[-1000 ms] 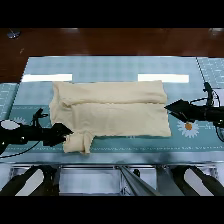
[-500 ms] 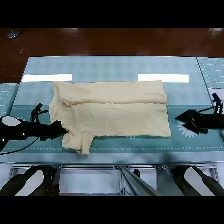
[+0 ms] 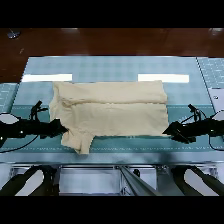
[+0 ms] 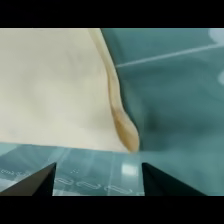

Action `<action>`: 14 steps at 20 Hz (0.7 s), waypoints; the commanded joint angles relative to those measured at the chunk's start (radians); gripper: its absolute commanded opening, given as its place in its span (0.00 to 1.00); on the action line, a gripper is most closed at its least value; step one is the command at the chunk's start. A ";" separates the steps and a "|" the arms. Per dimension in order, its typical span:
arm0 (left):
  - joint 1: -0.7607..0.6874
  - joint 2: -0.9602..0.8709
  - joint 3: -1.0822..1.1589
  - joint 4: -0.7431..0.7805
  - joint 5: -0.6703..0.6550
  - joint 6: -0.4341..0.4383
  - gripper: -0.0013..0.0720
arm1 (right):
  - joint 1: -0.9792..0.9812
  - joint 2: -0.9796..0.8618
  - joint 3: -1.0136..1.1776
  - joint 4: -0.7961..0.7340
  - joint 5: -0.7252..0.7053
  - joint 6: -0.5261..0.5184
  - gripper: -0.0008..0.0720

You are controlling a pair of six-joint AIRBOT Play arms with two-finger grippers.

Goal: Fold the shirts.

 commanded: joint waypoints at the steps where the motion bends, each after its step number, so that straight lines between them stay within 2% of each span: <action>1: 0.001 0.000 0.002 -0.066 0.012 0.030 0.04 | 0.011 -0.052 0.002 0.107 -0.097 -0.016 0.85; 2: 0.001 0.000 0.002 -0.092 0.015 0.043 0.04 | 0.011 -0.071 0.008 0.111 -0.108 -0.016 0.83; 4: 0.002 0.000 0.002 -0.102 0.029 0.045 0.04 | 0.011 -0.120 0.026 0.127 -0.098 -0.045 0.57; 5: 0.002 0.000 0.002 -0.102 0.030 0.045 0.04 | 0.011 -0.136 0.036 0.154 -0.085 -0.090 0.28; 6: 0.002 0.000 0.004 -0.102 0.030 0.045 0.04 | 0.011 -0.142 0.053 0.186 -0.075 -0.135 0.04; 11: 0.003 -0.001 0.148 -0.101 0.017 0.043 0.04 | 0.011 -0.142 0.276 0.195 -0.028 -0.120 0.03; 14: 0.002 -0.053 0.295 -0.101 0.061 0.025 0.04 | 0.011 -0.166 0.410 0.227 -0.033 -0.117 0.03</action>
